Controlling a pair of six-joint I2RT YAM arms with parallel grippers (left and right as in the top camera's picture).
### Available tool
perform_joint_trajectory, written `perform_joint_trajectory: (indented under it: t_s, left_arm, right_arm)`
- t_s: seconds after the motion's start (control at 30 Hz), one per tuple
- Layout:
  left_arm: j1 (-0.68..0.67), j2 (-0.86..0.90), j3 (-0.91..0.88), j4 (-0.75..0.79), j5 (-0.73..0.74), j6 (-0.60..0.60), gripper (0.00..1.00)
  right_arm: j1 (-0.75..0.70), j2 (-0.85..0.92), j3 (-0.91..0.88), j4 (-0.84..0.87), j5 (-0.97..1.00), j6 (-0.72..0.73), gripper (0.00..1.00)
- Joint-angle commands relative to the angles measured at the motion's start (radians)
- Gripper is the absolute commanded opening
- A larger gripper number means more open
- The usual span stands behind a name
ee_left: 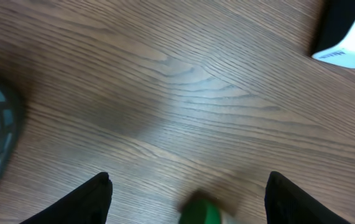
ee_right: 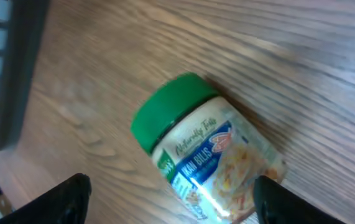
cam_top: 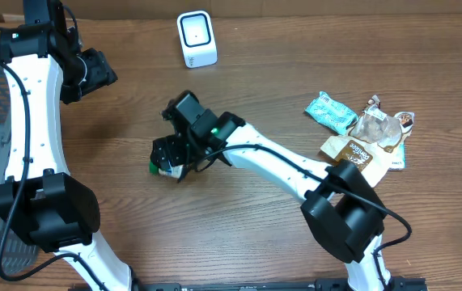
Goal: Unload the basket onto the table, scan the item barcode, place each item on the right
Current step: 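Move the right gripper to the green-lidded jar and grasp its lid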
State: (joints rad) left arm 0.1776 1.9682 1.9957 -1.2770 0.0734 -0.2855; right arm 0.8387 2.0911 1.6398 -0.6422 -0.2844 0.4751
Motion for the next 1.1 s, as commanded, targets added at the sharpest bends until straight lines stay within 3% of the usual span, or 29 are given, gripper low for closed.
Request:
perform_joint_trajectory:
  t_s: [0.0,0.3,0.4,0.5,0.6,0.83,1.07]
  left_arm:
    - [0.008,0.001,-0.018,0.000,-0.032,0.001,0.69]
    - [0.005,0.002,-0.049,0.008,-0.032,0.001,0.74]
    - [0.005,0.003,-0.065,0.018,-0.032,0.001,0.76]
    - [0.005,0.003,-0.088,0.040,-0.032,0.002,0.79]
    - [0.008,0.003,-0.111,0.057,-0.032,0.002,0.81]
    - [0.008,0.006,-0.131,0.079,-0.039,0.001,0.81]
    - [0.042,0.006,-0.130,0.099,-0.080,0.000,0.91]
  right_arm:
    - [-0.015,-0.004,-0.003,-0.011,0.045,0.033,0.77]
    - [-0.013,0.004,-0.003,-0.055,0.047,0.025,0.79]
    - [-0.013,0.004,-0.003,-0.039,0.023,-0.163,0.87]
    - [-0.013,0.004,0.000,-0.047,-0.020,-0.479,0.90]
    - [-0.013,0.009,-0.001,-0.066,0.040,-0.578,0.94]
    - [0.014,0.075,-0.001,0.010,0.023,-0.585,0.94]
    - [0.020,0.085,-0.001,0.107,0.026,-0.558,0.93]
